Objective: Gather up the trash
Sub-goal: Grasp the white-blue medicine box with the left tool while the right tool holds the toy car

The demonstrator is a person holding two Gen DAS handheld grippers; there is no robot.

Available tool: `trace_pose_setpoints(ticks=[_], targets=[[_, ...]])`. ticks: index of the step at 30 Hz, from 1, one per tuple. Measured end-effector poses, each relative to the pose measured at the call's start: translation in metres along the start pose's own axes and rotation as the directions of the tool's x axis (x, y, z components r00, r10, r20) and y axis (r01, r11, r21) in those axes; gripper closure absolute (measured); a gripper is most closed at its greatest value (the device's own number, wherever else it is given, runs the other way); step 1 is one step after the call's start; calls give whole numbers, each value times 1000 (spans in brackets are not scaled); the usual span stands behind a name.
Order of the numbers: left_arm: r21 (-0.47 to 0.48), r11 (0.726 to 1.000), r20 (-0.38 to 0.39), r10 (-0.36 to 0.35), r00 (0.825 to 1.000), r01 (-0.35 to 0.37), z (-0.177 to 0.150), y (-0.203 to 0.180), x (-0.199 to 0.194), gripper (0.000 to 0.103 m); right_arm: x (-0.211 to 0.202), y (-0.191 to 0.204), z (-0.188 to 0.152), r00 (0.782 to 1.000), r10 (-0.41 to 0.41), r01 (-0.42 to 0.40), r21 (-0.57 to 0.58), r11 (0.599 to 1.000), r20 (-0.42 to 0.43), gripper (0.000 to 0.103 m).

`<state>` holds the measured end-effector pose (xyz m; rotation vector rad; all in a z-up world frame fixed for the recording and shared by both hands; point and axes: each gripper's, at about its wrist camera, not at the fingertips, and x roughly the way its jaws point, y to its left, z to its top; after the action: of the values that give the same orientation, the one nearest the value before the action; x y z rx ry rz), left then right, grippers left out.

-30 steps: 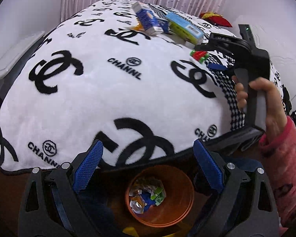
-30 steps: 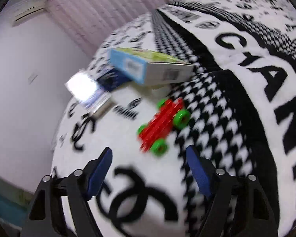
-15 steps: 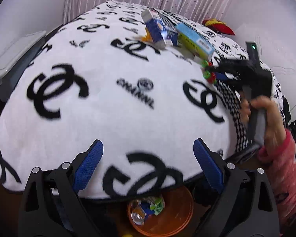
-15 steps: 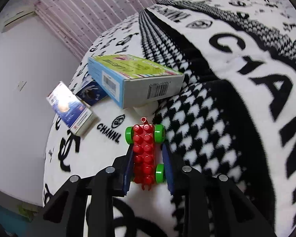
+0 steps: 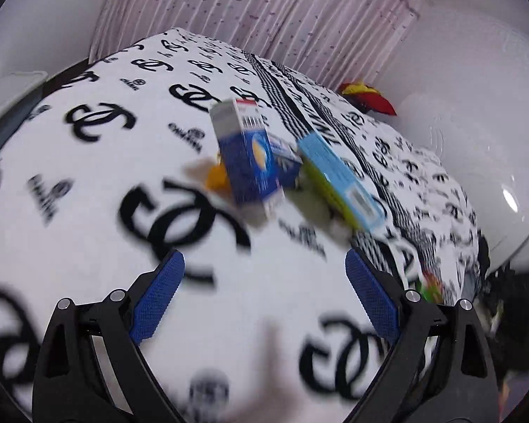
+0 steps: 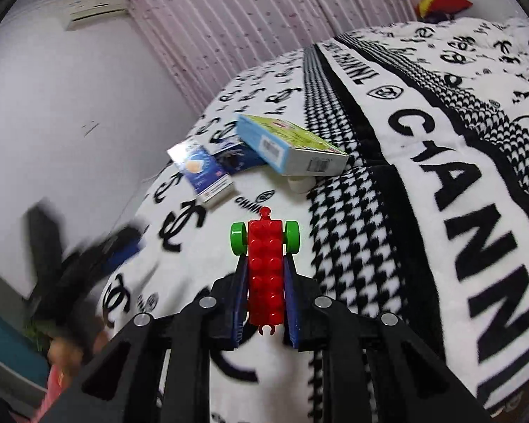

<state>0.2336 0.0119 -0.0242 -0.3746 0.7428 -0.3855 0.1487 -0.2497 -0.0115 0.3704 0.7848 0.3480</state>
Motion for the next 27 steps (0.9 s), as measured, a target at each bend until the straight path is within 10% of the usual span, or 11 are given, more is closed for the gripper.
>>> trace_pose_setpoints(ticks=[10,15,27], targets=[[-174,981,32,-79,996,83,66,30,70,14,-14,-14,-13,999,46,-46,11,999,-14,84],[-159,982,-14,-105,994,101,69,25,81,68,-13,-16,-13,999,48,-48,17,999,-15,84],[-27,988,25,-151,988,152,56,-5,17,70,-27,5,-19,997,76,-76,-4,997,-5,84]])
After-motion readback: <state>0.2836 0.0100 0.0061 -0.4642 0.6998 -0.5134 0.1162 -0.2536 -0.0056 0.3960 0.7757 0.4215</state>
